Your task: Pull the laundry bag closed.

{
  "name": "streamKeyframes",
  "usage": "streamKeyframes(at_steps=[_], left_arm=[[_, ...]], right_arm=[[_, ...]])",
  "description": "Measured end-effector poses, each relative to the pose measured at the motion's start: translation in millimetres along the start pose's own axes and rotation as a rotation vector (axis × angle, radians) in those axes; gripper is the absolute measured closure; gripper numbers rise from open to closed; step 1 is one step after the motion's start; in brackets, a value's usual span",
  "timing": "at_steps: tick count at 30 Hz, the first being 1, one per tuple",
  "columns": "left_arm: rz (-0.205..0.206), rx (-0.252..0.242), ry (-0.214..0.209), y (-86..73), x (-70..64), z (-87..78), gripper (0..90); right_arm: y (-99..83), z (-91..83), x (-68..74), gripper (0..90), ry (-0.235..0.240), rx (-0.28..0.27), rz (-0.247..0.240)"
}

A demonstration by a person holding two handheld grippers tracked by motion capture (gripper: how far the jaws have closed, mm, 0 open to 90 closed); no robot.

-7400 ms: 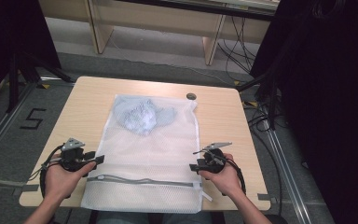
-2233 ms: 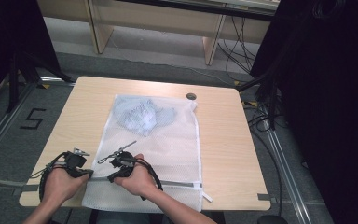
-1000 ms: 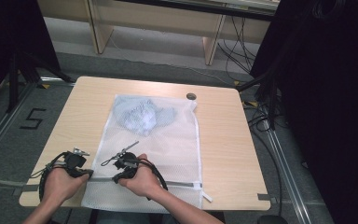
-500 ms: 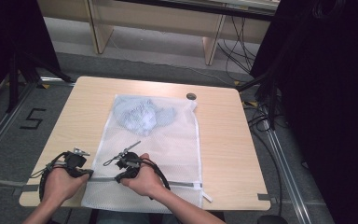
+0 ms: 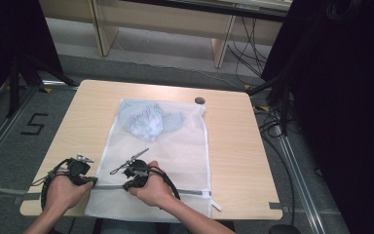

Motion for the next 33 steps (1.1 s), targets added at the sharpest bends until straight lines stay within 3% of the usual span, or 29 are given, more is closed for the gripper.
streamKeyframes(at_steps=[6, 8, 26, 27, 33], left_arm=[[-0.002, -0.022, -0.001, 0.4, 0.2, 1.1, 89.7], [0.001, -0.003, 0.001, 0.2, 0.0, 0.2, 89.7], [0.004, -0.002, -0.002, 0.2, -0.2, 0.2, 89.7], [0.002, -0.002, -0.001, 0.2, -0.2, 0.2, 89.7], [0.004, -0.007, 0.0, 0.3, -0.2, 0.4, 89.8]], right_arm=[[-1.3, -1.4, -1.8, 87.0, 0.001, -0.002, 0.008], [-1.4, -2.1, -1.7, 87.0, 0.003, -0.007, 0.005], [-5.5, -8.2, -4.6, 87.0, 0.001, -0.005, 0.011], [-6.3, -8.8, -3.7, 87.0, 0.005, 0.001, 0.031], [-6.5, -9.8, -5.6, 87.0, 0.003, -0.008, 0.009]])
Point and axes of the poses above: each handheld gripper's, and its own axes: z roughly forward along the jaws, y roughly out of its top, x roughly to its left, the point moved 7 cm from there along z, roughly forward along the jaws, and after that the axes turned 1 degree about -y, right-handed, at the moved point
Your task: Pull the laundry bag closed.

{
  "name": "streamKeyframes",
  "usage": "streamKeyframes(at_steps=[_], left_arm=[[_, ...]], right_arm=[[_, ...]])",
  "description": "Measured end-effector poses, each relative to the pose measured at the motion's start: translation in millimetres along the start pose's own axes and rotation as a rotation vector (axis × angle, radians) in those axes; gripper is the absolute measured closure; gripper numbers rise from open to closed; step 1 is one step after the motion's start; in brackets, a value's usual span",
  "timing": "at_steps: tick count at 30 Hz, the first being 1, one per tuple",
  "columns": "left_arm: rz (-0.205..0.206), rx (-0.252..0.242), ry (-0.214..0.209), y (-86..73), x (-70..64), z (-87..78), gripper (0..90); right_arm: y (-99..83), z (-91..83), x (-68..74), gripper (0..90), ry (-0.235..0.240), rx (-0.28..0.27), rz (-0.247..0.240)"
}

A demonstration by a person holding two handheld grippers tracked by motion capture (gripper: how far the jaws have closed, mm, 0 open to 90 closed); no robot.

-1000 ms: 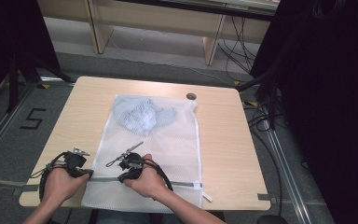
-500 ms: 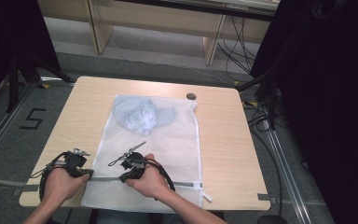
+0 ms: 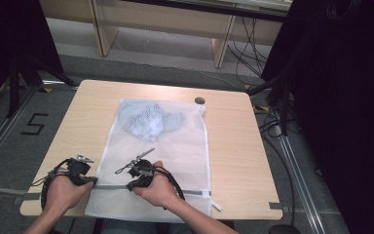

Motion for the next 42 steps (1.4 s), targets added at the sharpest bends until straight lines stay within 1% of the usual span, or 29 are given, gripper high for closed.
streamKeyframes(at_steps=[2, 3, 12, 13, 15, 16, 17, 19, 20, 21, 22, 23, 24, 26, 27, 30, 32, 34, 35, 37, 38, 40, 41, 42], left_arm=[[0.0, -0.002, 0.001, 0.1, -0.1, 0.1, 89.7], [0.0, -0.001, 0.0, 0.0, -0.1, 0.0, 89.8], [0.0, 0.0, -0.004, -0.3, 0.4, -0.2, 89.7], [-0.012, -0.013, 0.001, 0.4, 0.2, 1.0, 89.7], [-0.016, -0.017, 0.001, 0.5, 0.0, 1.6, 89.7], [-0.015, -0.013, 0.001, 0.4, 0.0, 1.3, 89.7], [0.004, 0.004, -0.004, -0.6, 0.6, -0.5, 89.7], [0.0, 0.0, -0.004, -0.4, 0.3, -0.2, 89.8], [-0.003, -0.002, -0.003, -0.3, 0.2, 0.0, 89.7], [-0.01, -0.009, -0.002, 0.1, -0.1, 0.6, 89.7], [-0.01, -0.009, -0.002, 0.1, -0.1, 0.6, 89.7], [-0.016, -0.014, 0.002, 0.4, 0.0, 1.3, 89.7], [-0.015, -0.014, 0.001, 0.4, 0.0, 1.4, 89.7], [-0.017, -0.016, 0.002, 0.4, 0.0, 1.4, 89.7], [-0.002, 0.002, -0.004, -0.6, 0.7, -0.4, 89.7], [-0.006, -0.002, -0.008, -0.5, 0.5, 0.1, 89.7], [-0.008, -0.005, -0.003, -0.1, 0.2, 0.4, 89.7], [-0.011, -0.002, 0.001, -0.1, -0.1, 0.0, 89.8], [-0.004, 0.004, 0.005, 0.0, 0.2, -0.2, 89.7], [0.004, 0.002, -0.009, 0.4, 0.0, 0.6, 89.7], [-0.002, 0.004, 0.003, 0.1, 0.1, -0.2, 89.7], [0.005, -0.002, 0.0, 0.8, -0.1, 0.7, 89.7], [0.007, 0.01, 0.005, 0.5, -0.4, 0.2, 89.7], [-0.015, -0.01, 0.014, 1.6, -1.0, 1.7, 89.7]], right_arm=[[0.0, -0.6, -0.5, 87.0, -0.003, -0.003, -0.006], [-0.5, -1.3, 0.1, 87.0, -0.003, 0.001, 0.004], [-1.9, -4.5, -1.8, 87.0, -0.005, -0.002, 0.011], [-2.0, -4.4, -1.7, 87.0, -0.003, -0.004, 0.008], [-2.1, -4.1, -2.4, 87.0, -0.009, -0.006, -0.009], [-2.7, -4.3, -2.2, 87.0, -0.009, -0.003, -0.012], [-2.9, -4.1, -1.8, 87.1, -0.008, -0.004, -0.009], [-3.4, -4.5, -1.6, 87.0, 0.001, -0.008, -0.003], [-3.4, -4.7, -2.6, 87.0, 0.004, -0.013, -0.011], [-3.9, -4.8, -2.2, 87.0, 0.007, -0.011, 0.001], [-3.9, -4.8, -2.2, 87.0, 0.007, -0.011, 0.001], [-5.0, -5.4, -3.3, 87.0, -0.004, -0.004, 0.009], [-4.8, -5.7, -3.3, 87.0, 0.003, -0.008, 0.005], [-4.7, -6.7, -4.0, 87.0, 0.0, -0.01, -0.002], [-4.8, -7.3, -4.0, 87.0, 0.0, -0.01, 0.001], [-5.2, -8.1, -4.9, 87.0, -0.01, -0.007, 0.0], [-5.8, -7.7, -4.9, 87.0, -0.007, -0.005, 0.003], [-7.2, -7.8, -5.0, 87.0, -0.006, 0.007, -0.006], [-7.8, -8.5, -5.3, 87.0, -0.009, 0.015, -0.009], [-7.5, -10.8, -5.8, 87.0, -0.013, 0.021, -0.013], [-6.5, -12.2, -6.0, 87.0, -0.009, 0.016, -0.009], [-4.8, -14.1, -7.3, 87.0, -0.014, 0.008, -0.003], [-4.8, -14.1, -7.3, 87.0, -0.014, 0.008, -0.003], [-4.7, -14.4, -8.2, 87.0, -0.019, 0.011, 0.001]])
Point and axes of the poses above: each handheld gripper's, and its own axes: z roughly forward along the jaws, y roughly out of its top, x roughly to its left, the point moved 7 cm from there along z, roughly forward along the jaws, and after that the axes turned 1 degree about -y, right-handed, at the moved point
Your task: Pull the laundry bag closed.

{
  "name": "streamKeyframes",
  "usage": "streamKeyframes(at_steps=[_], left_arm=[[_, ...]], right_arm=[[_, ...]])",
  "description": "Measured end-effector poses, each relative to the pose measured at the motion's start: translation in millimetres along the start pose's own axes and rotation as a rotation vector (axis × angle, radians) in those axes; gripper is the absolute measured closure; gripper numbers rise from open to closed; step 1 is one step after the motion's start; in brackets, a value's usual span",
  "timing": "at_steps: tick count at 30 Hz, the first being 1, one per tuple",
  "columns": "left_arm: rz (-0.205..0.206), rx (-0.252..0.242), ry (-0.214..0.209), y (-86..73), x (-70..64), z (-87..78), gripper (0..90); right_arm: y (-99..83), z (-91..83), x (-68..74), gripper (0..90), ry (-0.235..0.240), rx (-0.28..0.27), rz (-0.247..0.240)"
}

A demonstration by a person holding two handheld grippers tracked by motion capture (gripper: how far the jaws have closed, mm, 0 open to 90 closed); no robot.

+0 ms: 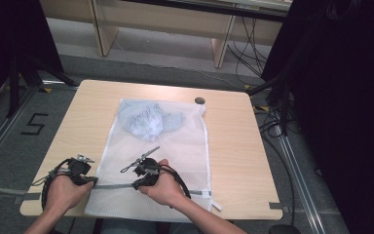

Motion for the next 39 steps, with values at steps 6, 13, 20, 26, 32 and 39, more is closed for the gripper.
streamKeyframes(at_steps=[6, 13, 20, 26, 32, 39], left_arm=[[0.017, 0.013, -0.005, -0.7, 0.5, -1.2, 89.7], [0.02, 0.009, -0.014, -1.0, 0.7, -1.1, 89.7], [0.021, 0.001, -0.014, -0.7, 0.7, -0.8, 89.7], [0.024, 0.012, -0.015, -1.1, 0.8, -1.4, 89.7], [0.031, 0.017, -0.009, -0.8, 0.4, -1.5, 89.7], [0.026, 0.021, -0.004, -0.7, 0.6, -1.6, 89.7]], right_arm=[[-1.8, 2.6, -2.0, 87.0, -0.001, 0.007, -0.003], [-3.7, 1.3, -2.9, 87.0, 0.007, 0.0, 0.006], [-6.5, -0.2, -5.8, 87.0, 0.008, -0.01, 0.024], [-10.7, -0.8, -8.4, 87.0, 0.004, -0.002, 0.029], [-12.4, -1.8, -9.6, 87.0, 0.002, -0.001, 0.033], [-15.7, -1.4, -13.2, 87.0, -0.005, 0.011, 0.025]])
Point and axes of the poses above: each handheld gripper's, and its own axes: z roughly forward along the jaws, y roughly out of its top, x roughly to its left, the point moved 7 cm from there along z, roughly forward along the jaws, and after that the axes turned 1 degree about -y, right-handed, at the moved point
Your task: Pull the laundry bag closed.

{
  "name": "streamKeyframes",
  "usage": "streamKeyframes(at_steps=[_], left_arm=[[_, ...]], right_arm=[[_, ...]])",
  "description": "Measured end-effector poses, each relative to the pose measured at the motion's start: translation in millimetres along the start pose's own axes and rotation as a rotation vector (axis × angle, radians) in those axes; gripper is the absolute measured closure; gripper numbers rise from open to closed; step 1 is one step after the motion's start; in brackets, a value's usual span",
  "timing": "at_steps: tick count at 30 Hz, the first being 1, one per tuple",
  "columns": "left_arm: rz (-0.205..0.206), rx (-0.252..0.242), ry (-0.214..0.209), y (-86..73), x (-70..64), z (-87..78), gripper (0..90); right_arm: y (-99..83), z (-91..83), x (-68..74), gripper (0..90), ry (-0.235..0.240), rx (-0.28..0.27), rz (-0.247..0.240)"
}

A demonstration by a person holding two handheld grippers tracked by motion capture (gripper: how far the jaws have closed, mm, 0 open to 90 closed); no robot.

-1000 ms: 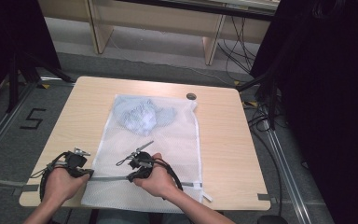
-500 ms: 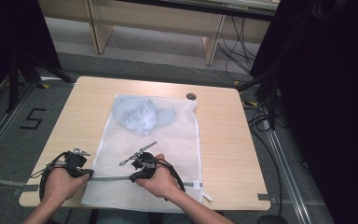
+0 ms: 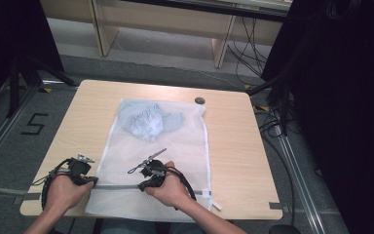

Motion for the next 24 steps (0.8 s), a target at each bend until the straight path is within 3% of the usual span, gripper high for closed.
streamKeyframes(at_steps=[7, 16, 22, 24], left_arm=[[-0.019, -0.017, 0.004, 0.8, -0.2, 1.6, 89.7], [-0.004, 0.001, -0.004, -0.3, 0.6, -0.1, 89.7], [-0.017, -0.029, -0.006, 0.8, 0.0, 1.7, 89.7], [-0.011, -0.011, -0.001, 0.2, 0.3, 0.5, 89.7]], right_arm=[[-0.9, -0.8, -0.8, 87.0, 0.007, -0.001, 0.01], [-2.4, -3.9, -3.1, 86.9, 0.003, 0.001, 0.009], [-3.5, -4.3, -4.4, 87.0, 0.004, 0.001, 0.014], [-3.4, -4.7, -4.0, 87.0, 0.004, 0.003, 0.017]])
Point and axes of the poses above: each handheld gripper's, and its own axes: z roughly forward along the jaws, y roughly out of its top, x roughly to its left, the point moved 7 cm from there along z, roughly forward along the jaws, and after that the axes turned 1 degree about -y, right-handed, at the moved point
